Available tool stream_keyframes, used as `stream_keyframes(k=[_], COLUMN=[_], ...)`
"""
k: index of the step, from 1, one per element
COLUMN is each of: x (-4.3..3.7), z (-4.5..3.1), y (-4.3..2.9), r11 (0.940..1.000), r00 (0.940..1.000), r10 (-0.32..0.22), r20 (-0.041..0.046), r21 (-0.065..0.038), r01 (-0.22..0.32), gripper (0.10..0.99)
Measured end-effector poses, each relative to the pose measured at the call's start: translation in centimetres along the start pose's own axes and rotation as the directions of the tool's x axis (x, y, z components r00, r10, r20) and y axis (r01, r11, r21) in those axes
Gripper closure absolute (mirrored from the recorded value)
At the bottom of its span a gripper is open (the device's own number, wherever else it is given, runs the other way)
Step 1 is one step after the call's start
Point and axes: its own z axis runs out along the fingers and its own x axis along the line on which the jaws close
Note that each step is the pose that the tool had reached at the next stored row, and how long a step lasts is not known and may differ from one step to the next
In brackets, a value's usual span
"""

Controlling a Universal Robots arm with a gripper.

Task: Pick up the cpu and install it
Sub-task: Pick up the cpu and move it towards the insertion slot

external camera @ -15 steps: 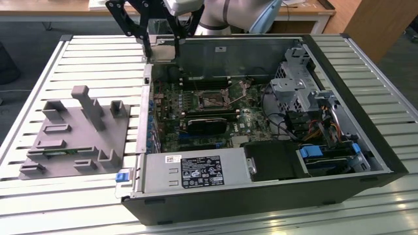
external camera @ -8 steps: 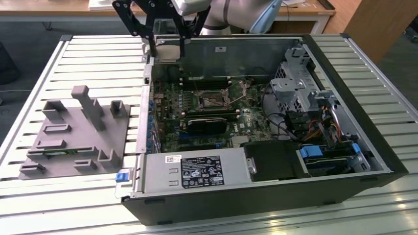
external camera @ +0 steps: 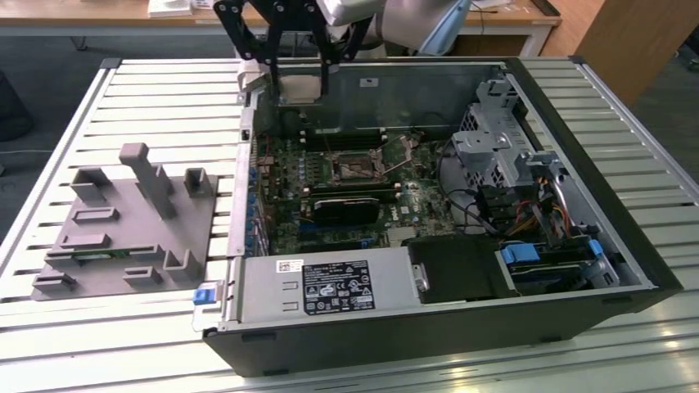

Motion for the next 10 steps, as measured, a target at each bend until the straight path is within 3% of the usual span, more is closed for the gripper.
stream_keyframes(k=[10], x=[-2.97], z=[-0.02], y=[0.17], r11=[1.0], r00=[1.0], r10=[0.0], r20=[0.0], r21=[0.0], r01=[0.0], gripper=[0.553])
